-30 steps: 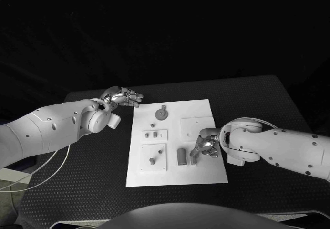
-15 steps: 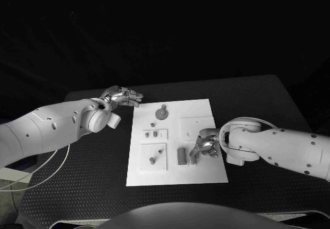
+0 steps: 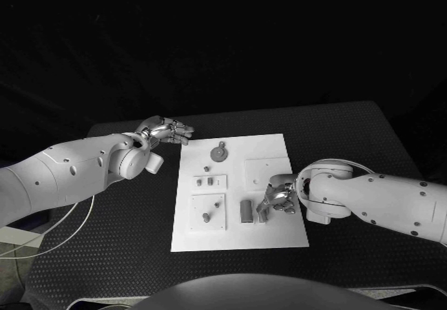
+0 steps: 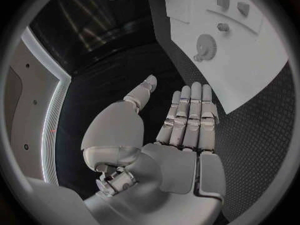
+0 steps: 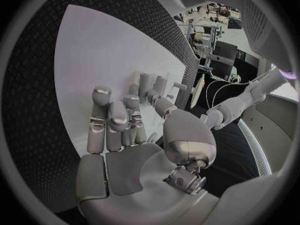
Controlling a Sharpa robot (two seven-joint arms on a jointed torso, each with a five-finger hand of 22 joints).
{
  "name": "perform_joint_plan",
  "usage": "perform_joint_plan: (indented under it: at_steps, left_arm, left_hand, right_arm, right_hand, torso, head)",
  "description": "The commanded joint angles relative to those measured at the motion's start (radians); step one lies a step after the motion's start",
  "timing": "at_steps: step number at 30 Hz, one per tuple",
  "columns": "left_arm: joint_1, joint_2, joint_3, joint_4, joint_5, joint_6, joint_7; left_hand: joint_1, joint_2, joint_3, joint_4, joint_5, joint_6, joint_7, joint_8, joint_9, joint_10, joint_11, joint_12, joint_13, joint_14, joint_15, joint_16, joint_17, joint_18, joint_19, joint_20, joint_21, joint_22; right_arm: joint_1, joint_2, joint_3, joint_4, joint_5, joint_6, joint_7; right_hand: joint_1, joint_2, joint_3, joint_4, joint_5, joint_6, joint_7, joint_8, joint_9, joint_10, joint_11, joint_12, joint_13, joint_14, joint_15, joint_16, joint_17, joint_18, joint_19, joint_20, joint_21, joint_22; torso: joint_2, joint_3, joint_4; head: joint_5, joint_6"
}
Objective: Assemble the parts on the task board
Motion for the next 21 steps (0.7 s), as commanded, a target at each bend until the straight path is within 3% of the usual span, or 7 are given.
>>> perform_joint_plan:
  at_steps: [1,15,21]
  left_arm:
    - [0.001,0.0,0.001,0.003,-0.003,0.014,0.005]
    - [0.001,0.0,0.001,0.003,-0.003,0.013,0.005]
    - [0.001,0.0,0.001,0.002,-0.003,0.013,0.005]
  left_hand:
    - [-0.008,0.001,-0.002,0.004,-0.003,-0.01,0.0,0.005,-0.002,-0.002,0.002,0.004,-0.001,0.004,0.001,-0.003,0.002,0.007,-0.003,0.002,0.004,-0.001]
    - [-0.009,0.0,-0.002,0.004,-0.003,-0.01,0.0,0.005,-0.002,-0.002,0.002,0.004,-0.002,0.004,0.001,-0.004,0.003,0.007,-0.003,0.002,0.004,-0.001]
    - [-0.009,0.0,-0.002,0.004,-0.003,-0.01,0.0,0.005,-0.002,-0.002,0.002,0.004,-0.002,0.004,0.001,-0.005,0.003,0.007,-0.003,0.002,0.004,-0.001]
  right_arm:
    - [-0.002,0.003,0.0,0.003,0.0,0.012,0.006]
    - [-0.003,0.003,0.0,0.002,0.001,0.003,0.008]
    - [-0.003,-0.002,-0.001,0.005,0.0,-0.009,0.014]
  right_hand:
    - [-0.01,-0.008,0.001,0.01,-0.001,-0.003,0.006,-0.006,-0.002,-0.009,0.0,-0.007,0.0,-0.002,-0.006,-0.005,-0.001,0.015,0.002,-0.008,-0.008,0.016]
    - [-0.046,-0.071,0.015,0.073,-0.001,-0.008,0.006,-0.007,-0.005,-0.014,0.0,-0.006,0.001,-0.003,-0.005,-0.007,0.001,0.015,0.004,-0.013,-0.014,0.016]
    - [-0.051,-0.075,0.015,0.078,-0.001,-0.008,0.006,-0.007,-0.005,-0.014,0.0,-0.006,0.001,-0.003,-0.005,-0.007,0.001,0.015,0.004,-0.014,-0.014,0.016]
  torso:
    - [0.0,-0.0001,-0.0001]
    - [0.0,-0.0001,-0.0001]
    - [0.0,0.0002,0.0]
  head:
    - [0.001,-0.001]
    - [0.002,-0.003]
    - [0.001,-0.003]
